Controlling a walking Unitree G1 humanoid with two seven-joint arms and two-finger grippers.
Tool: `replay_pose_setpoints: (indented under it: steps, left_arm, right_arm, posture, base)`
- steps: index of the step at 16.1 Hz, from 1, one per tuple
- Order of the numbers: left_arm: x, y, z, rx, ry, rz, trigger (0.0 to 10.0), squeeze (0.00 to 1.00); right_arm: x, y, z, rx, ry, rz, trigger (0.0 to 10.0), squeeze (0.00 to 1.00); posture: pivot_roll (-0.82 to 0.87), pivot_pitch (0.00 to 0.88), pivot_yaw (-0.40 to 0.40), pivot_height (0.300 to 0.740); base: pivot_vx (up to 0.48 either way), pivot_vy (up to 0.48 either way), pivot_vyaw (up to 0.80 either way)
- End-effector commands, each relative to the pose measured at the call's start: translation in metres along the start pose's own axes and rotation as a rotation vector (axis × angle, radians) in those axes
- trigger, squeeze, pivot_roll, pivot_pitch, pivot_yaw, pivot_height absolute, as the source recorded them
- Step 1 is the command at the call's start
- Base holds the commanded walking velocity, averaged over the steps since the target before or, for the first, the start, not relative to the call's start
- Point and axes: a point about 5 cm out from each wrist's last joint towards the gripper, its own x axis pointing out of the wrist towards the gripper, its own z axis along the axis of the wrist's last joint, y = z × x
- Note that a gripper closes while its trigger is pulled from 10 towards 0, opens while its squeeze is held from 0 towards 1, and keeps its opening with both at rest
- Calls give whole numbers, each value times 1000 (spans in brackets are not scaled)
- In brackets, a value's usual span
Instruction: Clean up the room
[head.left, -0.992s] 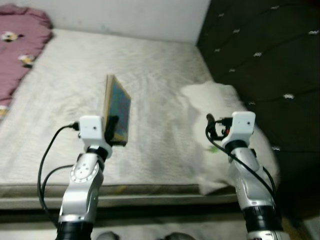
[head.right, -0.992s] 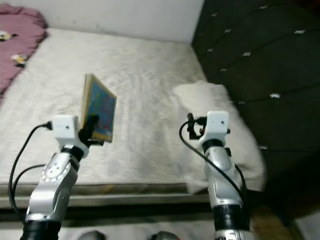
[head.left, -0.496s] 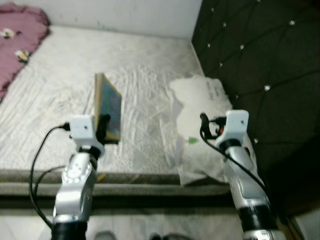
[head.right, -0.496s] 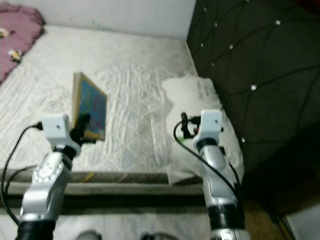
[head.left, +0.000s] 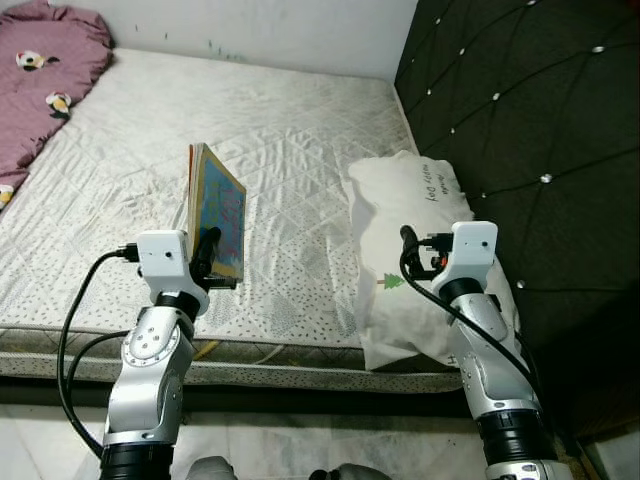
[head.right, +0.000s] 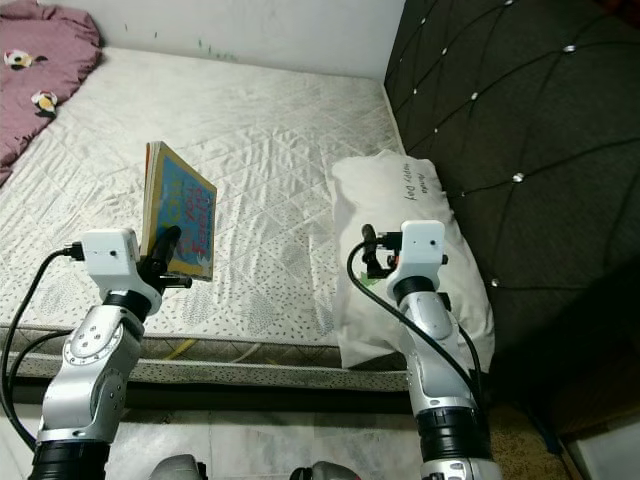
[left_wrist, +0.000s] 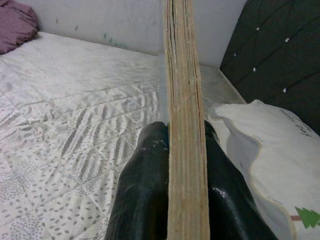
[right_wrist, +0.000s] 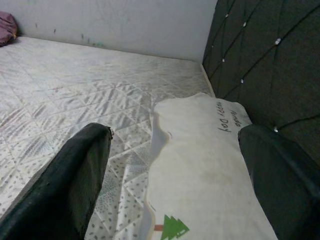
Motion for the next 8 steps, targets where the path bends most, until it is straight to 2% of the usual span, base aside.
replay_pose_setpoints:
  steps: [1,8]
  left_arm:
    - [2,-4,14,3,-72,-22,10000,0]
    - [1,-4,13,4,-69,-25,10000,0]
  right_arm:
    - [1,-3,4,-2,-18,-6,10000,0]
    - [0,-3,4,-5,-19,-9,10000,0]
  posture:
    - [-13,50,-115,740]
    - [-14,53,-115,740]
  base:
    - [277,0,0]
    - [296,0,0]
